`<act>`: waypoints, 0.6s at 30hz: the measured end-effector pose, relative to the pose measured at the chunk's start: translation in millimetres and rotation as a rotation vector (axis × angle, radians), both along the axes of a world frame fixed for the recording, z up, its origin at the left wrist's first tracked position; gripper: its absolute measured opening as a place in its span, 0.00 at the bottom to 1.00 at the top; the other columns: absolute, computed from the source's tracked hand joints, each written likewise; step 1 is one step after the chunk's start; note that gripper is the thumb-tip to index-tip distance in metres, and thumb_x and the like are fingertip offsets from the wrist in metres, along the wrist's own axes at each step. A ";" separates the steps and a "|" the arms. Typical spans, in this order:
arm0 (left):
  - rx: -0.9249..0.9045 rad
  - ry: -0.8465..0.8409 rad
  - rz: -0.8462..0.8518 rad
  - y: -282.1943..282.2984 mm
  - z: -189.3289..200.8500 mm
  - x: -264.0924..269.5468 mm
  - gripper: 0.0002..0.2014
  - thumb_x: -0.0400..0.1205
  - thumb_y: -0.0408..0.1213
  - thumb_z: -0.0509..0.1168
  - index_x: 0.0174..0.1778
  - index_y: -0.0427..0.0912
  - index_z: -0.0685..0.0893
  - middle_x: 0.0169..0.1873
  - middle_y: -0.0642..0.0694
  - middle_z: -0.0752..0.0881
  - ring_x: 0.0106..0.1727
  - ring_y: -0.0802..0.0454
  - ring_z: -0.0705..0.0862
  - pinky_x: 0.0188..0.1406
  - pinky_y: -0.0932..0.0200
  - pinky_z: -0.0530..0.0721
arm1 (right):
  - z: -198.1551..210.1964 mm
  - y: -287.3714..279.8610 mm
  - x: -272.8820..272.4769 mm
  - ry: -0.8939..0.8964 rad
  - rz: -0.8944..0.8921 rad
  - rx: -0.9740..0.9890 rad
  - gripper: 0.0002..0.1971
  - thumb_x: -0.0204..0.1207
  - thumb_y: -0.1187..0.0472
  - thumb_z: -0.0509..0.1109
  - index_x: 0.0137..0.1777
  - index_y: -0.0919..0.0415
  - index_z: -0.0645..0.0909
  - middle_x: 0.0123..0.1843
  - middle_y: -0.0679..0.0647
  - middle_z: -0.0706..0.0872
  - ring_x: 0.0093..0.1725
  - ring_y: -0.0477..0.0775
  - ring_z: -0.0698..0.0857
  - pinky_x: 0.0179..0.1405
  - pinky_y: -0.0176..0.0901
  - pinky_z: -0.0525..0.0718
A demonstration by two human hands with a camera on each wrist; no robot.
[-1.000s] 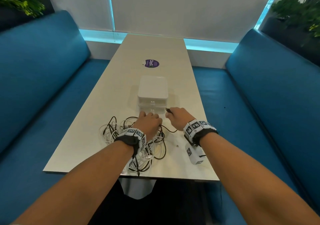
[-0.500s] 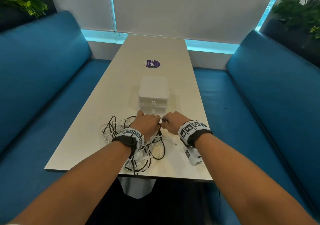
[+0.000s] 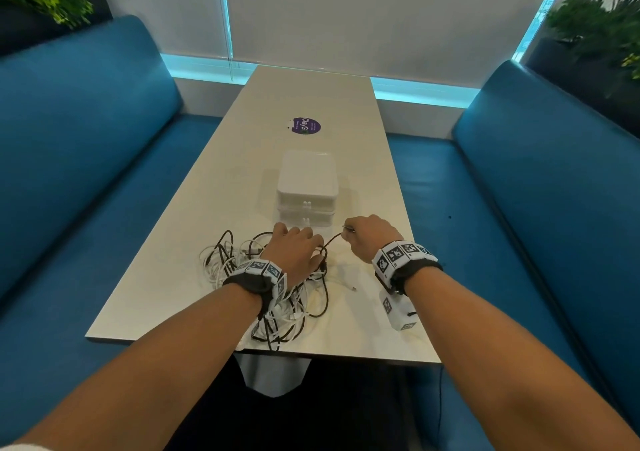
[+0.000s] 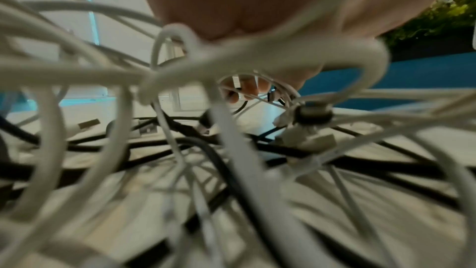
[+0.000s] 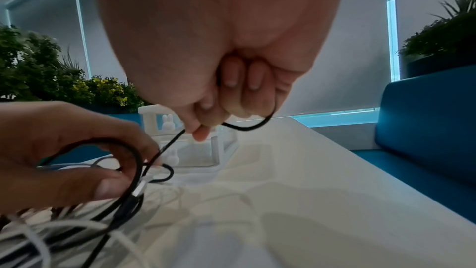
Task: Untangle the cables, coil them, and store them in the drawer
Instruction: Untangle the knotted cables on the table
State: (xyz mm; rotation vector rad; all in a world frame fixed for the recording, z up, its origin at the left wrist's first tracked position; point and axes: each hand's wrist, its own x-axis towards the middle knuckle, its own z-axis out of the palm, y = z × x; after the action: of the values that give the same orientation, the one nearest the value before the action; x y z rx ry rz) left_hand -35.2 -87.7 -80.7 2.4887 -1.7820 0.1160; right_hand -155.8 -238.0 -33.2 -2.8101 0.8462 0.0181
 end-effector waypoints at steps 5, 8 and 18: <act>-0.203 0.206 -0.010 -2.2 17.3 1.0 0.23 0.74 0.49 0.63 0.65 0.48 0.75 0.61 0.51 0.78 0.66 0.48 0.73 0.70 0.48 0.65 | -2.8 -3.0 0.1 -0.046 -0.039 0.047 0.12 0.85 0.51 0.59 0.54 0.55 0.82 0.45 0.55 0.85 0.44 0.61 0.84 0.41 0.47 0.81; -0.298 0.121 -0.045 -7.2 28.7 -10.7 0.10 0.77 0.45 0.63 0.50 0.45 0.79 0.49 0.49 0.77 0.54 0.46 0.75 0.61 0.49 0.72 | -0.9 0.6 3.0 -0.057 -0.037 0.053 0.11 0.85 0.52 0.59 0.53 0.55 0.81 0.44 0.55 0.84 0.44 0.61 0.84 0.41 0.48 0.82; 0.195 0.126 0.236 -11.5 5.5 -21.8 0.24 0.80 0.58 0.62 0.70 0.52 0.79 0.64 0.43 0.80 0.69 0.40 0.76 0.72 0.39 0.65 | 8.5 0.2 -1.3 -0.100 -0.098 0.037 0.18 0.80 0.42 0.63 0.40 0.56 0.80 0.38 0.52 0.85 0.39 0.58 0.84 0.38 0.46 0.82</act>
State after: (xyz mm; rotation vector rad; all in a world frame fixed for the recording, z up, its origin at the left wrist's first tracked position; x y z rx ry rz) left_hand -57.0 -99.1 -75.3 2.7631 -1.5138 -0.2064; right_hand -157.0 -237.8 -24.7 -2.7067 0.9486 -0.1199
